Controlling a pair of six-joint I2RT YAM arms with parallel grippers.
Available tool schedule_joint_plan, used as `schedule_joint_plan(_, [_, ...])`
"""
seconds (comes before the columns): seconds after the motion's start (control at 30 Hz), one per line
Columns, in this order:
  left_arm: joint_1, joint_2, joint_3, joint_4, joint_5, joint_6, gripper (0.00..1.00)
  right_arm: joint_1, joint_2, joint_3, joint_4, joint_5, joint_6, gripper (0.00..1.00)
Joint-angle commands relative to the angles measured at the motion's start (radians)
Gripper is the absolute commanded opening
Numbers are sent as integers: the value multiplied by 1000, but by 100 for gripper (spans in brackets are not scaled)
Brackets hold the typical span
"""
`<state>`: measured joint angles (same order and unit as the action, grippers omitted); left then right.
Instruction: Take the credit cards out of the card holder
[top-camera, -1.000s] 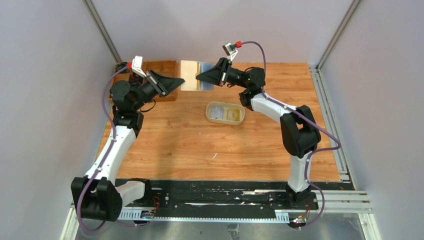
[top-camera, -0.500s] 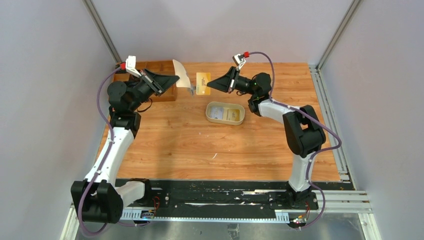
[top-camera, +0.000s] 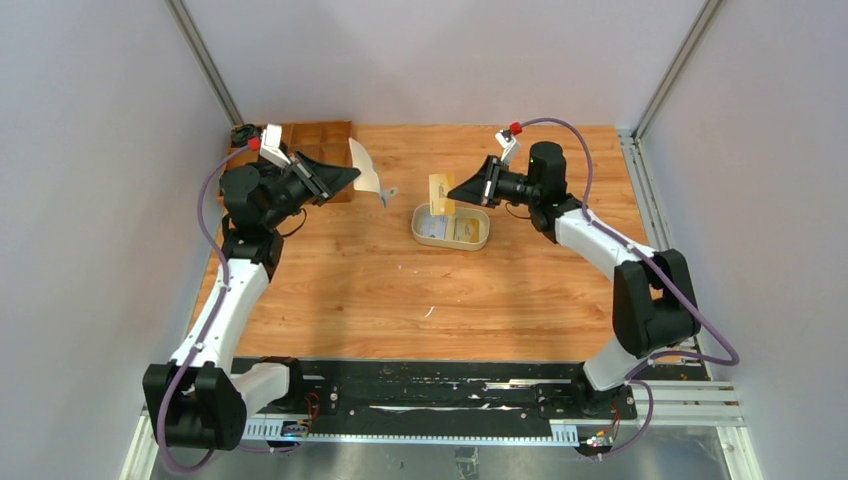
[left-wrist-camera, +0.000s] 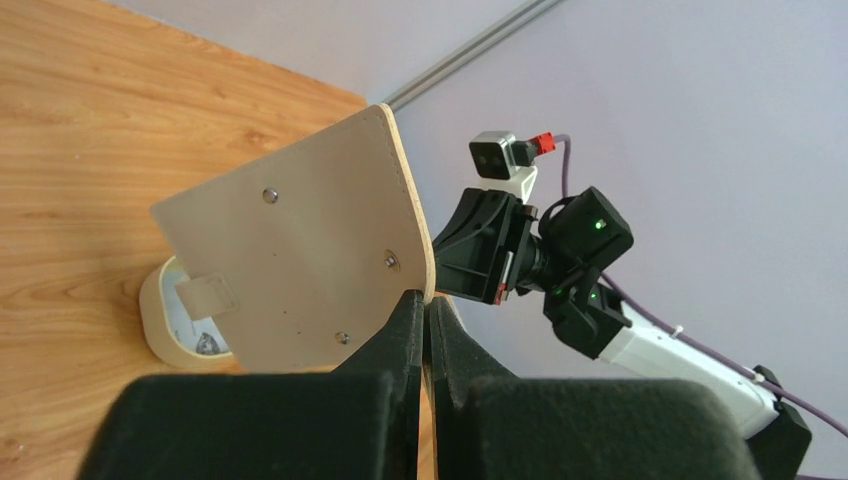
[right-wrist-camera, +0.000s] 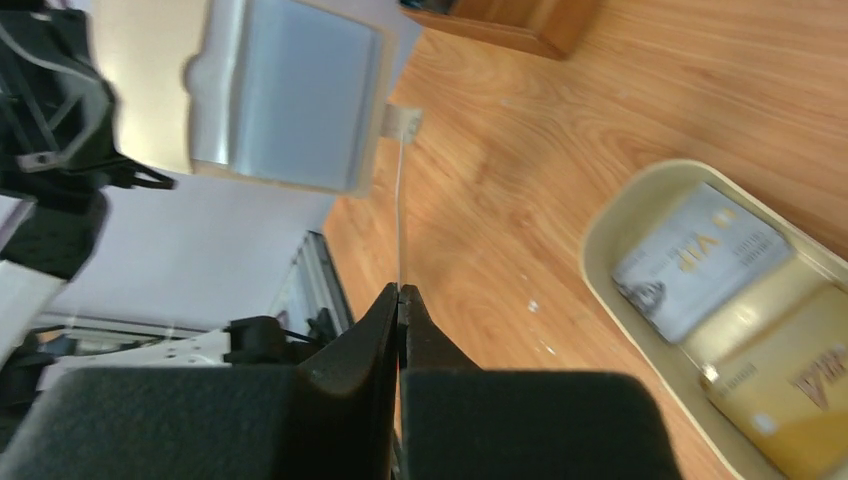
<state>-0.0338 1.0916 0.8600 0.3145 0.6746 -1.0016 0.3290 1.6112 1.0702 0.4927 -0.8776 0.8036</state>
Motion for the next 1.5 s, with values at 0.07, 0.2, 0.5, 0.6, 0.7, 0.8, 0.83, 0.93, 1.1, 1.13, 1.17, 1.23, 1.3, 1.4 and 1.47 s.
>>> schedule_joint_plan(0.07, [6, 10, -58, -12, 64, 57, 0, -13, -10, 20, -486, 153, -304, 0])
schedule_joint_plan(0.2, [6, 9, -106, -14, 82, 77, 0, -26, 44, 38, -590, 200, -305, 0])
schedule_joint_plan(0.5, [-17, 11, -242, -14, 100, 123, 0, -59, 196, 103, -637, 237, -263, 0])
schedule_joint_plan(0.6, [-58, 27, -272, -6, 99, 134, 0, -63, 232, 127, -636, 237, -248, 0])
schedule_joint_plan(0.7, [-96, 41, -298, 35, 102, 128, 0, -72, 259, 143, -619, 223, -224, 0])
schedule_joint_plan(0.8, [-116, 60, -308, 66, 109, 127, 0, -81, 276, 155, -598, 217, -201, 0])
schedule_joint_plan(0.83, [-118, 70, -311, 73, 114, 125, 0, -83, 282, 159, -596, 215, -195, 0])
schedule_joint_plan(0.93, [-120, 90, -319, 117, 128, 117, 0, -94, 293, 170, -597, 216, -187, 0])
schedule_joint_plan(1.1, [-130, 142, -339, 205, 159, 112, 0, -112, 303, 168, -596, 218, -187, 0])
schedule_joint_plan(1.13, [-135, 161, -345, 235, 170, 103, 0, -114, 306, 169, -597, 218, -189, 0])
schedule_joint_plan(1.17, [-140, 183, -355, 273, 179, 89, 0, -116, 307, 169, -597, 217, -188, 0])
schedule_joint_plan(1.23, [-152, 225, -377, 363, 190, 48, 0, -119, 311, 169, -596, 215, -188, 0])
schedule_joint_plan(1.3, [-164, 267, -406, 466, 192, -7, 0, -120, 313, 169, -596, 218, -188, 0])
schedule_joint_plan(1.4, [-178, 347, -449, 703, 202, -129, 0, -122, 317, 170, -597, 219, -191, 0])
schedule_joint_plan(1.47, [-185, 429, -477, 956, 213, -264, 0, -122, 321, 173, -597, 218, -191, 0])
